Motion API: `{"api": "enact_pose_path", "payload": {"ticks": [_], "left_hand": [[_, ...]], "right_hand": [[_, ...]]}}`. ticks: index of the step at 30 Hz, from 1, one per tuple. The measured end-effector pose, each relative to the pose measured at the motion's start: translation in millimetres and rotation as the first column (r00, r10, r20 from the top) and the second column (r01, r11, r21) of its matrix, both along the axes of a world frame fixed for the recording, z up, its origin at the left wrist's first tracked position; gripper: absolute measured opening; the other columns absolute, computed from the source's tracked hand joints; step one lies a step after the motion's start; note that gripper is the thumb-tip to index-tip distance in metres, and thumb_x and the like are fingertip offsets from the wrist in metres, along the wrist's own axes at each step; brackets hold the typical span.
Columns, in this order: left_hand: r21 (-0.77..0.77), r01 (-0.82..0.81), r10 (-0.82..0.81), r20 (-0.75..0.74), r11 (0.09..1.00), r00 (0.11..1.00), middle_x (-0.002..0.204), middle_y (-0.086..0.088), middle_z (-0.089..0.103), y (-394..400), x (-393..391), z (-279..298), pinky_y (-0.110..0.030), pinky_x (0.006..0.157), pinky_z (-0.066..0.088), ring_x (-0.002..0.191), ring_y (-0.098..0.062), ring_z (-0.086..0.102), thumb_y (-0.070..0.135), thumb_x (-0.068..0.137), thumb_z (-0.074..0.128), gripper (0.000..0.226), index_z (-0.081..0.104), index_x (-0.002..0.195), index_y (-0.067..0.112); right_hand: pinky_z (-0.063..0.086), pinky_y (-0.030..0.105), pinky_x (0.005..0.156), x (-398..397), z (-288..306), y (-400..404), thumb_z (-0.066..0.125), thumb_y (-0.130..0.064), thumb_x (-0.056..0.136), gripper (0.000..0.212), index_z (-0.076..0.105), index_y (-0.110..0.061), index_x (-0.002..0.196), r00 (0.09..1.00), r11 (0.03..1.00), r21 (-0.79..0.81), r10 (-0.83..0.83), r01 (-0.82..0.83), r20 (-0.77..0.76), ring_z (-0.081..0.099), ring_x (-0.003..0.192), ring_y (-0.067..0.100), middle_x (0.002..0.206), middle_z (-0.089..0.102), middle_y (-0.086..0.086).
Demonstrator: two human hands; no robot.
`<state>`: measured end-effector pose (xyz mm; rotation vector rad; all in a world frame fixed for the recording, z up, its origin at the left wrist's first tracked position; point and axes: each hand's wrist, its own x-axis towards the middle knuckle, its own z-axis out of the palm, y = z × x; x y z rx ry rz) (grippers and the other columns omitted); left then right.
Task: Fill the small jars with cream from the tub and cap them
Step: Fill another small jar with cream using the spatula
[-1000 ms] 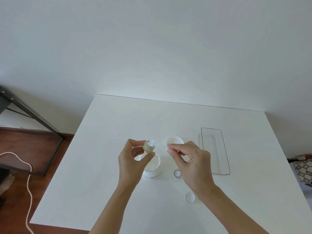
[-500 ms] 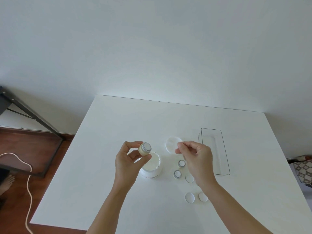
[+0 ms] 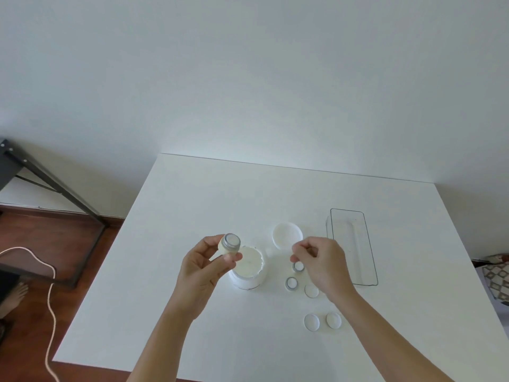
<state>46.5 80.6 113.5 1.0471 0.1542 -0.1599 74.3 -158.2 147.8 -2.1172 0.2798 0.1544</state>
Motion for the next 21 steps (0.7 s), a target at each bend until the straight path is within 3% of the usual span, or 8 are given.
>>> {"api": "enact_pose_path", "payload": {"ticks": [3, 5, 7, 10, 15, 21], "left_hand": [[-0.114, 0.109, -0.114, -0.034, 0.987, 0.993, 0.11, -0.006, 0.074, -2.8, -2.2, -3.3, -0.026, 0.079, 0.058, 0.082, -0.014, 0.072, 0.013, 0.091, 0.056, 0.028, 0.076, 0.11, 0.017], [-0.164, 0.179, -0.189, -0.046, 0.97, 0.981, 0.113, -0.005, 0.074, -6.3, -3.5, -2.8, -0.027, 0.08, 0.057, 0.081, -0.011, 0.069, 0.015, 0.097, 0.045, 0.035, 0.075, 0.116, 0.015], [-0.191, 0.245, -0.254, -0.026, 0.951, 0.967, 0.112, -0.004, 0.074, -10.1, -3.0, 1.1, -0.027, 0.081, 0.057, 0.085, -0.01, 0.068, 0.024, 0.097, 0.057, 0.03, 0.073, 0.12, 0.013], [-0.231, 0.313, -0.325, -0.017, 0.921, 0.946, 0.11, -0.005, 0.074, -13.4, -1.3, 2.6, -0.027, 0.081, 0.057, 0.087, -0.01, 0.068, 0.042, 0.083, 0.079, 0.051, 0.072, 0.122, 0.01], [-0.246, 0.302, -0.318, -0.028, 0.921, 0.948, 0.108, -0.006, 0.074, -12.5, 0.5, 3.2, -0.028, 0.081, 0.057, 0.086, -0.01, 0.068, 0.044, 0.079, 0.082, 0.056, 0.072, 0.122, 0.009], [-0.249, 0.244, -0.259, -0.031, 0.937, 0.965, 0.109, -0.008, 0.074, -13.5, 1.0, 1.5, -0.03, 0.082, 0.058, 0.084, -0.012, 0.067, 0.041, 0.081, 0.08, 0.052, 0.073, 0.12, 0.008]], "right_hand": [[0.046, 0.021, 0.054, -0.8, 22.9, 0.9, 0.064, -0.017, 0.09, 0.013, 0.072, -0.018, 0.08, 0.996, 0.951, 0.309, -0.048, 0.021, 0.08, 0.05, 0.055, 0.01, 0.073, 0.074, -0.004], [0.048, 0.015, 0.058, -2.0, 34.0, 7.8, 0.063, -0.014, 0.091, 0.012, 0.072, -0.018, 0.084, 0.99, 0.921, 0.389, -0.04, -0.016, 0.137, 0.054, 0.059, 0.003, 0.076, 0.075, -0.003], [0.048, 0.012, 0.063, -3.2, 40.3, 15.9, 0.062, -0.012, 0.091, 0.013, 0.072, -0.017, 0.085, 0.984, 0.916, 0.399, -0.024, -0.05, 0.179, 0.056, 0.061, 0.0, 0.075, 0.074, -0.002], [0.046, 0.009, 0.064, -3.4, 44.4, 22.9, 0.062, -0.011, 0.091, 0.012, 0.072, -0.014, 0.085, 0.979, 0.92, 0.386, -0.01, -0.071, 0.204, 0.06, 0.063, -0.001, 0.073, 0.074, 0.0], [0.048, 0.011, 0.068, -5.2, 43.9, 23.7, 0.062, -0.013, 0.091, 0.012, 0.071, -0.016, 0.084, 0.977, 0.924, 0.369, 0.019, -0.097, 0.21, 0.067, 0.073, 0.009, 0.074, 0.074, 0.0], [0.048, 0.01, 0.069, -7.6, 41.8, 23.0, 0.061, -0.011, 0.092, 0.013, 0.071, -0.015, 0.084, 0.976, 0.926, 0.365, 0.016, -0.097, 0.219, 0.069, 0.074, 0.009, 0.074, 0.073, 0.001]]}}
